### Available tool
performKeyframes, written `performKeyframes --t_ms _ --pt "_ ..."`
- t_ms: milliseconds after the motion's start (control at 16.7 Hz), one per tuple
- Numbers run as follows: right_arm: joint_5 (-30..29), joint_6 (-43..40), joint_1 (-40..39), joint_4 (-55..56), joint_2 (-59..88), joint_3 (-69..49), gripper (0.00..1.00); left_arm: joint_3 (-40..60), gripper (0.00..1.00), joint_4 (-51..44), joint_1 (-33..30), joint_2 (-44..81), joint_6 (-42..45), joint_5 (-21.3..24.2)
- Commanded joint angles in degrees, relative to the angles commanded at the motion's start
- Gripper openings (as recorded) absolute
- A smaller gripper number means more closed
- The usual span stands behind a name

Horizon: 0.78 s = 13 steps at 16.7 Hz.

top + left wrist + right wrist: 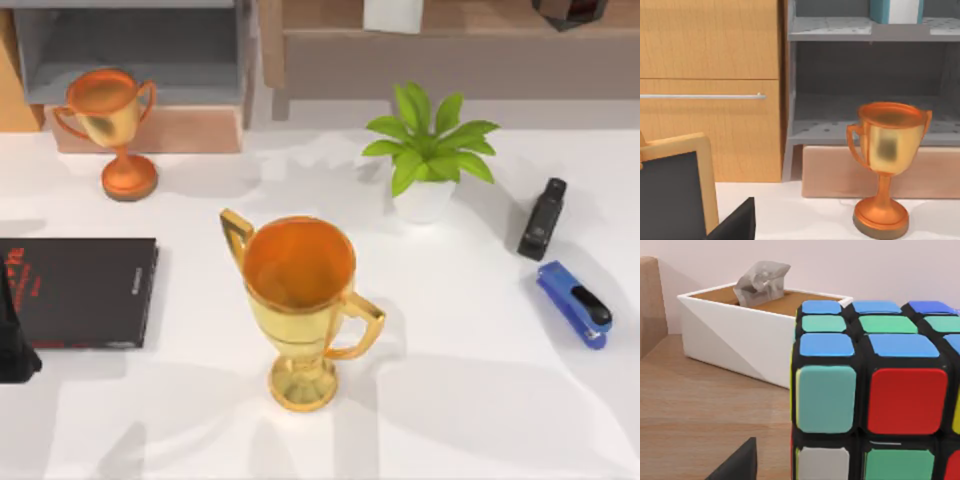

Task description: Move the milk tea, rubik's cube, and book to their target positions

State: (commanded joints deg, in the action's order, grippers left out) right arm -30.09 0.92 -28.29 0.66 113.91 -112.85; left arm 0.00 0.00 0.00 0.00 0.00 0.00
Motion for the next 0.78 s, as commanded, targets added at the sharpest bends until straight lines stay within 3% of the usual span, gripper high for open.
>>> performKeyframes --t_ms 420,780 --pt "1.02 -0.04 0.98 -0.09 -2.6 2.6 1.0 0.0 1.0 0.0 0.0 0.0 0.0 0.0" --pt "5.64 -0.2 5.02 -0.07 -20.07 19.63 1.0 0.0 1.0 0.0 0.0 0.0 0.0 0.0"
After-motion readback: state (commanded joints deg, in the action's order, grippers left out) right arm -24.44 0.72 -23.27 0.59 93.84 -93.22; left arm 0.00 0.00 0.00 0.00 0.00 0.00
